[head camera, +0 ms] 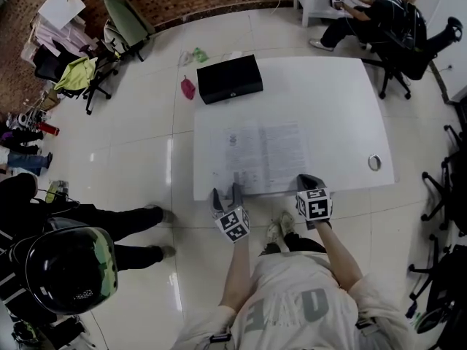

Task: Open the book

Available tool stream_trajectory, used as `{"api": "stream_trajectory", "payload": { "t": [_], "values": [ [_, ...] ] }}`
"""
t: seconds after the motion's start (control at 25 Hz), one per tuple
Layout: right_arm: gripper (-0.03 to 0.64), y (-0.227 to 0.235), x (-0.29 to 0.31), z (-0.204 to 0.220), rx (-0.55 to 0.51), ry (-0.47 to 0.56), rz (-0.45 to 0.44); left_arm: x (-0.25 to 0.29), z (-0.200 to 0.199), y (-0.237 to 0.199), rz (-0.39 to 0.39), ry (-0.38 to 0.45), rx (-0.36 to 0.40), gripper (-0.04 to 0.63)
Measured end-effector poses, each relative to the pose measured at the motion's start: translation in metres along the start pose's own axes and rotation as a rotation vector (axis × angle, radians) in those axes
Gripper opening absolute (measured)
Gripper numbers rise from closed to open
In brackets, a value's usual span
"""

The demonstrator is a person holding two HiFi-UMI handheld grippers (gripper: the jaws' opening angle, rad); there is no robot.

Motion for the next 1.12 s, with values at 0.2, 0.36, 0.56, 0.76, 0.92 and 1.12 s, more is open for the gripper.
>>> {"api": "stream_trajectory", "payload": {
  "t": [0.2, 0.36, 0.56, 0.76, 0.92, 1.12],
  "values": [
    [0.005, 0.0, -0.002, -0.002, -0.001, 0.008, 0.004, -0.001, -0.003, 0.001, 0.005, -0.004, 0.018, 0.301],
    [0.005, 0.0, 0.0, -0.001, -0.012, 0.009, 0.007, 0.003, -0.002, -0.002, 0.019, -0.007, 0.026, 0.31],
    [0.005, 0.004, 0.001, 0.001, 0.055, 0.013, -0.022, 0.0, -0.017, -0.004, 0.034, -0.025, 0.045, 0.159],
    [0.005, 0.006, -0.011, -0.024, 0.143, 0.081, -0.033, -0.014, -0.085, 0.008, 0.104, 0.189, 0.043, 0.017],
    [0.005, -0.01, -0.054, -0.077, 0.197, 0.307, -0.138, -0.034, -0.145, 0.032, 0.223, 0.365, 0.011, 0.017],
    [0.005, -0.047, -0.114, -0.12, 0.037, 0.542, -0.185, -0.061, -0.181, 0.056, 0.329, 0.47, 0.089, 0.017]
  ]
}}
Point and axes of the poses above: the fingertips, and each gripper's own axes: x forward along the fingers, y to its right, z out of its underside, the point moved 9 cm from there along -x, backward along the fingers, and after that the axes turned 2 degrees about y, right-handed, at the moved point
